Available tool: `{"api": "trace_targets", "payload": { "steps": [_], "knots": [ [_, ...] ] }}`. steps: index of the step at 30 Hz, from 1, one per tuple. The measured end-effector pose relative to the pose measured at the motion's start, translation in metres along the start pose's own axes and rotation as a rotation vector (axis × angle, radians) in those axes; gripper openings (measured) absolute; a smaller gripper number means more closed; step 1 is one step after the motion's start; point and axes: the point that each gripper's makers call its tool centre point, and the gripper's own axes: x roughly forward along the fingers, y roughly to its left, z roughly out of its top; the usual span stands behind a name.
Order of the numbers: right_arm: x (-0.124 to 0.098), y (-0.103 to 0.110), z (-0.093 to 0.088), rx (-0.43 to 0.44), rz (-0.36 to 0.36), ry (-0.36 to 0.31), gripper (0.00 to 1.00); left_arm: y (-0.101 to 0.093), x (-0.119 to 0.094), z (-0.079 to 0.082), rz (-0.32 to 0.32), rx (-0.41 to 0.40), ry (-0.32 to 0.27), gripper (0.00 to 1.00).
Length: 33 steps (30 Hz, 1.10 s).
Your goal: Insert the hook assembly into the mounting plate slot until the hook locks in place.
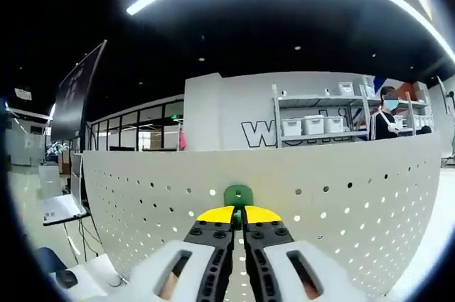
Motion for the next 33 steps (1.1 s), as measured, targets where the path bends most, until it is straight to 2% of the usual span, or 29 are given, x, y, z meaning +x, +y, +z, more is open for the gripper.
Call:
{"api": "trace_targets", "payload": {
  "steps": [7,17,25,27,33],
  "knots": [
    [0.003,0.002,-0.004,0.008,-0.044,0.038,0.03,0.004,-0.006,-0.001,0.007,-0.015,-0.006,0.67],
    [0.003,0.001,-0.005,0.024,-0.064,0.047,0.04,0.006,-0.012,-0.003,0.014,-0.037,-0.014,0.67],
    [0.001,0.002,-0.004,0.019,-0.039,0.045,0.06,0.005,-0.011,-0.002,0.011,-0.031,-0.018,0.67],
    [0.000,0.004,-0.003,0.043,-0.030,0.044,0.08,0.005,-0.010,-0.002,0.011,-0.026,-0.015,0.67],
    [-0.001,0.008,-0.005,0.040,0.025,0.052,0.13,0.007,-0.010,-0.001,0.012,-0.017,-0.014,0.67]
  ]
}}
